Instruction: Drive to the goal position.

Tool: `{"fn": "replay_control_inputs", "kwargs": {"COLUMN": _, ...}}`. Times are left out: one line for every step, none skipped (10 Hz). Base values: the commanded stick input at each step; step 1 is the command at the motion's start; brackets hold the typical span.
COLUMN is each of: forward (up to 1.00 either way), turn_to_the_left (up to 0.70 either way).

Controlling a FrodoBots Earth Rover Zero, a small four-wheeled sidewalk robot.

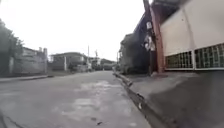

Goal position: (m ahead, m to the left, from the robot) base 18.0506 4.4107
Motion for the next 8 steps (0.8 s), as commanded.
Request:
{"fn": "replay_control_inputs", "kwargs": {"forward": 0.7, "turn_to_the_left": 0.0}}
{"fn": "replay_control_inputs", "kwargs": {"forward": 0.7, "turn_to_the_left": 0.0}}
{"fn": "replay_control_inputs", "kwargs": {"forward": 0.7, "turn_to_the_left": 0.0}}
{"fn": "replay_control_inputs", "kwargs": {"forward": 0.7, "turn_to_the_left": 0.0}}
{"fn": "replay_control_inputs", "kwargs": {"forward": 0.7, "turn_to_the_left": 0.0}}
{"fn": "replay_control_inputs", "kwargs": {"forward": 0.7, "turn_to_the_left": 0.0}}
{"fn": "replay_control_inputs", "kwargs": {"forward": 0.7, "turn_to_the_left": 0.0}}
{"fn": "replay_control_inputs", "kwargs": {"forward": 0.7, "turn_to_the_left": 0.0}}
